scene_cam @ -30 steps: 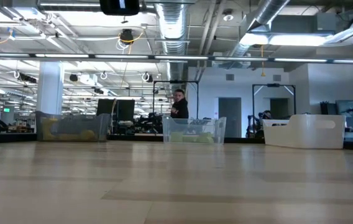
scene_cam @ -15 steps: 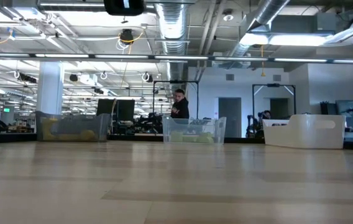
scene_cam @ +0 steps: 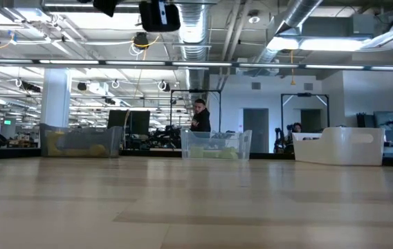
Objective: Sort & place blocks by color
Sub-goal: Put the orange block into the white bin
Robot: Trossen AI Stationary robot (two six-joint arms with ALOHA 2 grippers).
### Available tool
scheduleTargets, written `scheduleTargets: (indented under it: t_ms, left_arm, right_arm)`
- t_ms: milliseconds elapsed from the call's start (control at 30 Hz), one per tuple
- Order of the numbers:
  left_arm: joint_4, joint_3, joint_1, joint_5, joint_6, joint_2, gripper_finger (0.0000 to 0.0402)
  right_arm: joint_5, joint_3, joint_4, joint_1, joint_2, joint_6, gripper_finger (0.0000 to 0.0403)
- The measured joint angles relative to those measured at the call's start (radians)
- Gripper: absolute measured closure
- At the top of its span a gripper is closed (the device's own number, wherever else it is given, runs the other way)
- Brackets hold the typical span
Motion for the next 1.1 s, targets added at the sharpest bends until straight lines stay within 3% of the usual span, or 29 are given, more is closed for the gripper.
scheduleTargets:
  t_ms: [133,267,367,500,600,767,933,1100]
  left_arm:
    - [-0.079,0.001,0.040,0.017,0.075,-0.034,0.0212]
    - [-0.329,0.001,0.096,-0.015,0.207,-0.112,0.0192]
    - [-0.553,0.000,0.119,-0.166,0.333,-0.201,0.0188]
    - [-0.748,0.000,0.112,-0.474,0.426,-0.333,0.0186]
    - [-0.767,0.000,0.081,-0.661,0.445,-0.415,0.0186]
    - [-0.764,0.000,0.003,-0.872,0.454,-0.500,0.0186]
    - [-0.762,0.000,-0.068,-1.031,0.452,-0.522,0.0186]
    - [-0.769,-0.001,-0.113,-1.065,0.446,-0.521,0.0186]
  right_arm:
    - [0.030,0.001,-0.137,-0.015,-0.055,0.039,0.0350]
    - [0.109,-0.020,-0.328,-0.040,-0.136,0.059,0.0350]
    - [0.175,-0.065,-0.458,-0.085,-0.230,0.108,0.0351]
    - [0.348,-0.178,-0.584,-0.186,-0.385,0.209,0.0351]
    - [0.497,-0.264,-0.650,-0.291,-0.493,0.326,0.0348]
    - [0.727,-0.364,-0.807,-0.515,-0.594,0.533,0.0346]
    - [0.774,-0.408,-0.830,-0.685,-0.578,0.616,0.0345]
    - [0.794,-0.412,-0.816,-0.785,-0.499,0.619,0.0344]
